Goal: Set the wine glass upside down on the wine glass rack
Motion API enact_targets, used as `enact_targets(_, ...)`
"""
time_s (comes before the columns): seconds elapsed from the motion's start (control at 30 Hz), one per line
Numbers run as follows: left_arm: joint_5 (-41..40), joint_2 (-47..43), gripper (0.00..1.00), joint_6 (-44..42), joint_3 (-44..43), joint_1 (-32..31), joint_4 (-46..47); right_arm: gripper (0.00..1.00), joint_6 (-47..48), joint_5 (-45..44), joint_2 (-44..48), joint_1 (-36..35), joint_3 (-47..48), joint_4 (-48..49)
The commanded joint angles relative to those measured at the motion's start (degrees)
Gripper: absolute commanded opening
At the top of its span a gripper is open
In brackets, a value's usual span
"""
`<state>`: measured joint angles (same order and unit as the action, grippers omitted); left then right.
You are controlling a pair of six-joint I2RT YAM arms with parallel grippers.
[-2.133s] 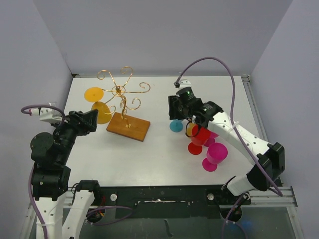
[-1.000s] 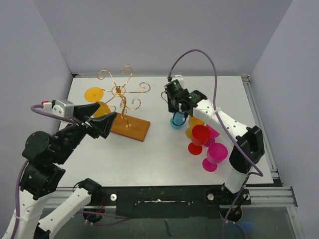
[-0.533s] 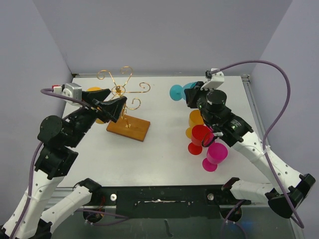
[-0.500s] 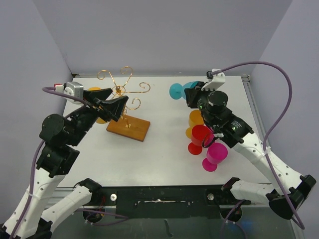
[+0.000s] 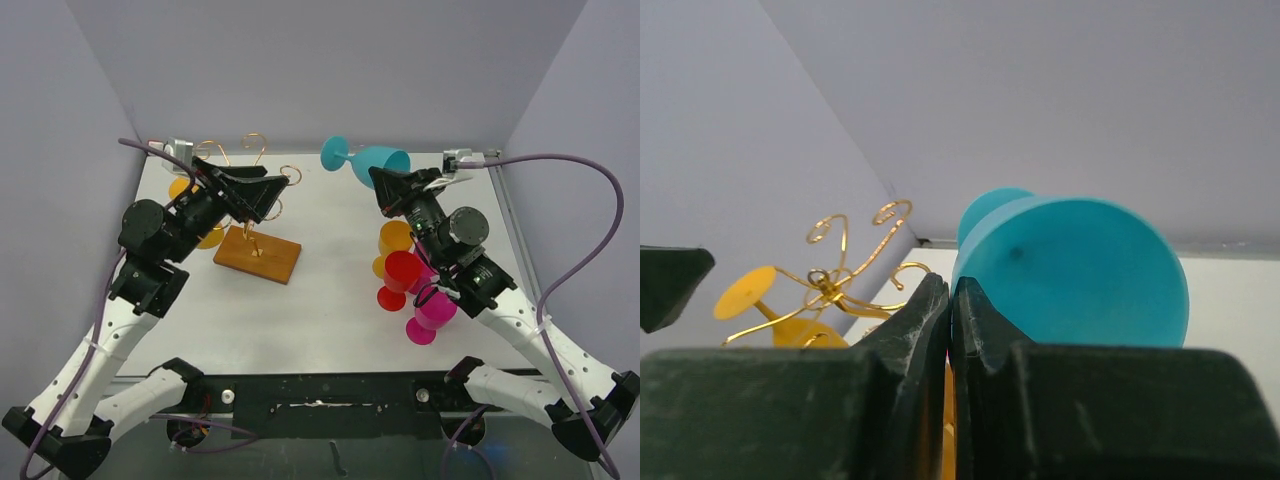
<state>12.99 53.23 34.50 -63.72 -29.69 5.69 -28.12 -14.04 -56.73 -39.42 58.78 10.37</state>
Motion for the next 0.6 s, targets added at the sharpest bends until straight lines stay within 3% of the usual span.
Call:
enact_targets(0.0,0.21,1.28,0.75,10.26,-1.76,-0.37,9.68,0.0,-1.91,3.9,2.19,-0.22,-0.8,12.58)
enact_targets(0.3,-1.33,6.47,0.68,24.18,-3.71,-0.73,13.18,0.0,-7.02,6.6,2.12,-0.22,-1.83,22.99)
enact_targets(0.57,-6.04,8.62,0.67,29.56,-3.12,-2.64,16.01,0.0,-11.12,7.54,-0.1,-0.22,-0.35,28.37)
